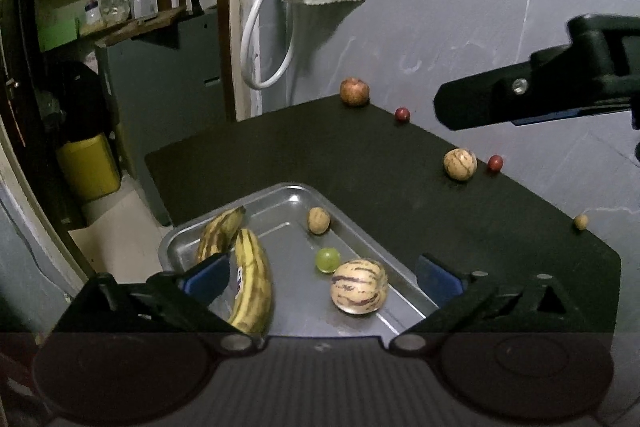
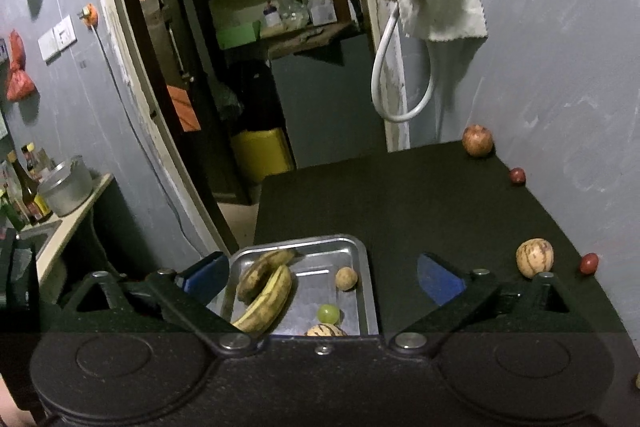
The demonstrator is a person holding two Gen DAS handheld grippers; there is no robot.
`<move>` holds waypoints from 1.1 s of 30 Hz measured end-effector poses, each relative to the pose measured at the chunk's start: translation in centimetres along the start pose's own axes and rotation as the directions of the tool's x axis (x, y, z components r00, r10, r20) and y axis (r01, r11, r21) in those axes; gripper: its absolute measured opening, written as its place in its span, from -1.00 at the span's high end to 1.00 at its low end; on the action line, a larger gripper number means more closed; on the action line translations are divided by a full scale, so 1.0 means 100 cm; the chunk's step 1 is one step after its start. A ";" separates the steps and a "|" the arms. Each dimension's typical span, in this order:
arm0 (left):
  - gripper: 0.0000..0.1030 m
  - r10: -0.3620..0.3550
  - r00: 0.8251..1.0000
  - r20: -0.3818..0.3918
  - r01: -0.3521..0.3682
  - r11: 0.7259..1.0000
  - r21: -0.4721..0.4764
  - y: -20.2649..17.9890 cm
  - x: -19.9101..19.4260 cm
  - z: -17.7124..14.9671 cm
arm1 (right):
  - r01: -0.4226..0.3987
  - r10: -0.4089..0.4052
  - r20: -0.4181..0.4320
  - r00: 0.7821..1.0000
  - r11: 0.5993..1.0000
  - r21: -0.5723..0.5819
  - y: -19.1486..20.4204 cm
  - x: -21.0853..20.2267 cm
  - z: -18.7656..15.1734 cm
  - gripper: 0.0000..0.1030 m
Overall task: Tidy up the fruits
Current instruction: 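Move both open tools away from the tray toward the remaining fruits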
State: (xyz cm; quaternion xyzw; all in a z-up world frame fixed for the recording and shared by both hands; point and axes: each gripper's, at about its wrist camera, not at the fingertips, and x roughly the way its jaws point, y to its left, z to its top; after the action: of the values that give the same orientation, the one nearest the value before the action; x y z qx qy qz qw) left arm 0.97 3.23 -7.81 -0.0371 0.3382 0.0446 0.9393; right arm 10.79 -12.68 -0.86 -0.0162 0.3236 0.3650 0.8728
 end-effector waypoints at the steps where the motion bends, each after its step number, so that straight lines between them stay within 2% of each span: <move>1: -0.99 -0.001 1.000 0.005 0.001 1.000 0.002 -0.001 -0.002 0.001 | 0.001 -0.001 0.009 1.000 1.000 0.002 0.000 -0.004 0.000 -0.98; 15: -0.99 -0.034 0.997 0.064 0.030 0.998 0.062 -0.027 -0.023 0.017 | 0.038 -0.043 0.108 0.993 0.998 0.054 -0.015 -0.067 -0.011 -0.98; 27: -0.99 -0.129 0.986 0.106 0.111 0.980 0.163 -0.089 -0.023 0.037 | 0.140 -0.165 0.185 0.969 0.980 0.138 -0.056 -0.135 -0.034 -0.98; 33: -0.99 -0.153 0.983 0.106 0.128 0.969 0.212 -0.117 -0.024 0.042 | 0.172 -0.211 0.200 0.957 0.966 0.195 -0.082 -0.160 -0.050 -0.99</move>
State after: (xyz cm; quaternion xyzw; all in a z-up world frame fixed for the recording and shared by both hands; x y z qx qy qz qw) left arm 3.05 -8.10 -2.56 0.0387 0.2797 -0.0549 0.9577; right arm 4.91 -30.03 2.75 0.0695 0.2530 0.2481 0.9325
